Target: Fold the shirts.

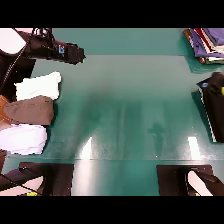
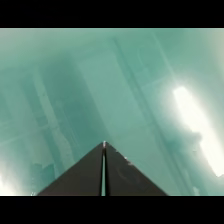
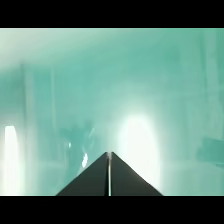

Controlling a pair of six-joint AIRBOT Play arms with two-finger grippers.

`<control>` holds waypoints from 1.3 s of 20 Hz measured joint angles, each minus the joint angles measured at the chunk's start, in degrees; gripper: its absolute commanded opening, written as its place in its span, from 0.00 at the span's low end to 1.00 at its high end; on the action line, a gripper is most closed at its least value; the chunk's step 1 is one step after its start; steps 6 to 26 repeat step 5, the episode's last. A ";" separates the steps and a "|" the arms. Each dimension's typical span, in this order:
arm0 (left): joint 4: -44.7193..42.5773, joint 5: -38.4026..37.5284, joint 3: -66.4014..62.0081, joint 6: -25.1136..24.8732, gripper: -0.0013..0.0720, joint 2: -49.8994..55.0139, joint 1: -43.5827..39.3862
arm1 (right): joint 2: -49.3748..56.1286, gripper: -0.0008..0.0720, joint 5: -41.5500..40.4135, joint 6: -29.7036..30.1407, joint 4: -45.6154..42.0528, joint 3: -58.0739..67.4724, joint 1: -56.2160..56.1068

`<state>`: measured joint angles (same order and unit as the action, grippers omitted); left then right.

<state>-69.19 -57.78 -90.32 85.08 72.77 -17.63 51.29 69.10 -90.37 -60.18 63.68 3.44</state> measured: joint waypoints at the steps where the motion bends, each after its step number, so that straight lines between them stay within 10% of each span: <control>1: 0.02 0.11 0.00 0.00 0.05 0.00 0.00 | 0.94 0.03 -0.04 0.02 -1.22 0.70 -2.80; 26: 0.02 0.33 0.00 0.02 0.05 0.00 0.00 | 3.98 0.03 -0.13 0.04 -5.11 3.61 -10.95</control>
